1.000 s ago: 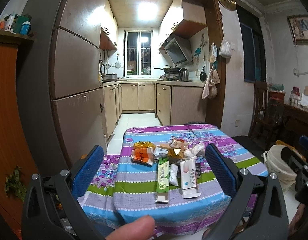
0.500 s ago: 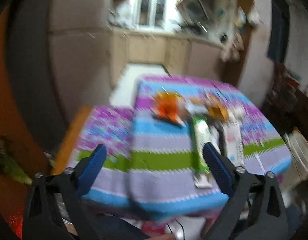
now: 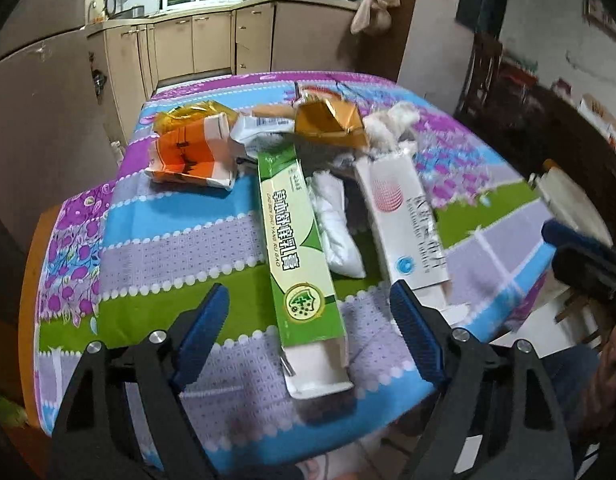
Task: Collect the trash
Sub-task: 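Grasp the white towel with the right gripper while the left gripper approaches the medicine box, then grasp the white medicine box with the left gripper and lift it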
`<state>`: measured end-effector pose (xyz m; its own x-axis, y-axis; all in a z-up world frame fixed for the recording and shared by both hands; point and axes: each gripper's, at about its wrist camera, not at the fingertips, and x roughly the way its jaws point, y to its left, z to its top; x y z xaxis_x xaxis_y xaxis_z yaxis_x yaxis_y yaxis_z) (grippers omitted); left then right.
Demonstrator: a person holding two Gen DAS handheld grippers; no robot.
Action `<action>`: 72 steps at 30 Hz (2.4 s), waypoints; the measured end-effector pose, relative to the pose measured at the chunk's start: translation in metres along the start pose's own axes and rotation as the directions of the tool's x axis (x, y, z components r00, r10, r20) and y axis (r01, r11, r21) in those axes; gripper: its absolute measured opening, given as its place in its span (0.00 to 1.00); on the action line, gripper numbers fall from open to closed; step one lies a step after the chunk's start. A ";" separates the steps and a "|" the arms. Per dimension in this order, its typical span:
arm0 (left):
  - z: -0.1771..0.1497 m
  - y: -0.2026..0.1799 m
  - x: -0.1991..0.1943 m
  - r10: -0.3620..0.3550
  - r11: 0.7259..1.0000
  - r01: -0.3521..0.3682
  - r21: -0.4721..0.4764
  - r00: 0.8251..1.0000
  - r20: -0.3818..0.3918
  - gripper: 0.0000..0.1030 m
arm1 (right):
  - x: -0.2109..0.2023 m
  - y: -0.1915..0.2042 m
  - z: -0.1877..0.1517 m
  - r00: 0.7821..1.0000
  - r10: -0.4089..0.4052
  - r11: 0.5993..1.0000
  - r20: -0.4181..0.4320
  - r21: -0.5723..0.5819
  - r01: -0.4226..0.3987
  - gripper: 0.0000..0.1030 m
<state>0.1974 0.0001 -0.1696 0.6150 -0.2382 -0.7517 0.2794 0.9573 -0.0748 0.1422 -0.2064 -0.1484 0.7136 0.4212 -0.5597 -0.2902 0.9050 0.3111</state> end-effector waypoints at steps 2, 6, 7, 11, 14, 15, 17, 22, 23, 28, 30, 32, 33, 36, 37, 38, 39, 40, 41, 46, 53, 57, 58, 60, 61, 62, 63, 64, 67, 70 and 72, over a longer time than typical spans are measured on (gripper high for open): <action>0.000 0.004 0.007 0.009 1.000 -0.009 0.008 1.000 -0.020 0.57 | 0.008 0.001 0.001 1.000 0.007 1.000 -0.014 0.000 -0.007 0.63; 0.000 0.023 0.011 0.027 0.999 -0.028 -0.041 0.999 -0.022 0.51 | 0.021 -0.001 0.008 0.999 0.019 1.000 -0.036 -0.006 -0.019 0.63; 0.001 0.028 0.010 0.042 0.998 -0.043 -0.049 0.999 -0.016 0.51 | 0.024 -0.004 0.011 0.999 0.022 1.000 -0.038 0.001 -0.022 0.63; 0.010 0.039 -0.001 0.015 0.997 -0.014 -0.082 1.000 0.011 0.53 | 0.040 -0.029 0.033 0.998 0.058 0.995 -0.037 0.087 -0.055 0.61; 0.022 0.045 -0.012 -0.012 0.994 0.018 -0.107 0.998 0.054 0.60 | 0.064 -0.061 0.060 0.991 0.125 0.965 -0.038 0.238 -0.113 0.60; 0.026 0.048 -0.014 -0.015 0.993 0.023 -0.114 0.998 0.069 0.62 | 0.074 -0.069 0.068 0.990 0.137 0.954 -0.043 0.273 -0.120 0.60; 0.035 0.057 -0.015 -0.011 0.991 0.023 -0.133 0.996 0.091 0.66 | 0.100 -0.087 0.082 0.982 0.178 0.923 -0.065 0.356 -0.144 0.60; 0.054 0.090 -0.005 0.041 0.982 -0.019 -0.186 0.993 0.114 0.72 | 0.150 -0.111 0.099 0.968 0.219 0.875 -0.118 0.462 -0.142 0.60; 0.060 0.098 -0.002 0.051 0.980 -0.026 -0.199 0.991 0.121 0.75 | 0.156 -0.111 0.099 0.962 0.245 0.861 -0.117 0.482 -0.161 0.60; 0.084 0.120 0.016 0.042 0.974 -0.013 -0.228 0.992 0.122 0.76 | 0.177 -0.109 0.097 0.956 0.257 0.860 -0.139 0.484 -0.161 0.60; 0.089 0.123 0.022 0.028 0.972 -0.002 -0.234 0.993 0.112 0.76 | 0.184 -0.110 0.099 0.956 0.261 0.858 -0.136 0.486 -0.165 0.59; 0.090 0.125 0.028 0.012 0.967 0.014 -0.255 0.995 0.100 0.76 | 0.189 -0.111 0.102 0.956 0.263 0.858 -0.133 0.485 -0.169 0.49; 0.090 0.126 0.030 0.010 0.965 0.016 -0.261 0.995 0.100 0.76 | 0.191 -0.111 0.102 0.955 0.267 0.857 -0.130 0.486 -0.173 0.43; 0.089 0.121 0.031 0.010 0.968 0.015 -0.251 0.995 0.101 0.76 | 0.190 -0.107 0.103 0.953 0.277 0.858 -0.122 0.477 -0.188 0.32; 0.089 0.120 0.031 0.008 0.968 0.018 -0.249 0.995 0.100 0.76 | 0.188 -0.106 0.103 0.954 0.276 0.863 -0.121 0.467 -0.190 0.30; 0.088 0.117 0.031 0.000 0.969 0.025 -0.244 0.995 0.100 0.76 | 0.185 -0.103 0.103 0.954 0.277 0.866 -0.118 0.460 -0.195 0.28; 0.089 0.114 0.031 -0.005 0.971 0.029 -0.236 0.995 0.102 0.76 | 0.183 -0.102 0.103 0.955 0.273 0.870 -0.113 0.453 -0.195 0.24; 0.089 0.111 0.030 -0.010 0.974 0.033 -0.225 0.995 0.103 0.76 | 0.179 -0.101 0.102 0.958 0.265 0.875 -0.105 0.444 -0.194 0.24; 0.089 0.108 0.028 -0.012 0.975 0.034 -0.217 0.994 0.104 0.76 | 0.173 -0.099 0.102 0.964 0.250 0.883 -0.090 0.430 -0.189 0.23; 0.091 0.084 0.017 -0.041 0.984 0.062 -0.170 0.991 0.124 0.76 | 0.135 -0.090 0.110 0.988 0.157 0.930 -0.007 0.338 -0.145 0.22; 0.086 0.039 0.012 -0.077 0.993 0.090 -0.077 0.985 0.156 0.85 | 0.091 -0.072 0.116 0.995 0.052 0.979 0.089 0.194 -0.068 0.22; 0.084 0.015 0.019 -0.074 0.997 0.079 -0.023 0.986 0.146 0.86 | 0.073 -0.070 0.116 0.991 0.021 0.987 0.132 0.157 -0.042 0.22; 0.083 0.014 0.018 -0.073 0.997 0.077 -0.027 0.986 0.147 0.86 | 0.068 -0.069 0.115 0.990 0.018 0.987 0.137 0.154 -0.040 0.22; 0.079 0.013 0.008 -0.104 0.993 0.111 -0.037 0.982 0.156 0.86 | 0.055 -0.070 0.113 0.989 0.016 0.989 0.147 0.145 -0.037 0.22; 0.076 0.013 0.005 -0.128 0.990 0.136 -0.045 0.981 0.148 0.86 | 0.050 -0.070 0.111 0.989 0.011 0.989 0.150 0.141 -0.033 0.22; 0.070 0.009 0.003 -0.175 0.981 0.184 -0.061 0.976 0.127 0.86 | 0.042 -0.071 0.109 0.988 0.006 0.990 0.153 0.136 -0.027 0.22; 0.065 0.001 0.002 -0.211 0.974 0.218 -0.062 0.972 0.106 0.86 | 0.036 -0.071 0.106 0.988 0.002 0.991 0.156 0.135 -0.024 0.22; 0.060 -0.011 0.002 -0.228 0.972 0.232 -0.044 0.970 0.090 0.86 | 0.032 -0.073 0.101 0.988 -0.001 0.990 0.156 0.136 -0.021 0.22; 0.048 -0.042 0.015 -0.203 0.979 0.202 0.033 0.979 0.036 0.86 | 0.026 -0.075 0.091 0.989 -0.013 0.989 0.147 0.146 -0.008 0.22; 0.041 -0.051 0.034 -0.172 0.985 0.173 0.023 0.985 -0.019 0.84 | 0.022 -0.077 0.079 0.991 -0.021 0.987 0.131 0.161 0.000 0.22; 0.040 -0.053 0.041 -0.160 0.987 0.161 0.015 0.986 -0.034 0.81 | 0.021 -0.079 0.074 0.992 -0.026 0.986 0.123 0.166 0.005 0.22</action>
<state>0.2373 -0.0669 -0.1708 0.5371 -0.3831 -0.7515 0.3859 0.9038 -0.1850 0.2270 -0.2736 -0.1281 0.7942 0.3870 -0.4685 -0.1764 0.8846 0.4317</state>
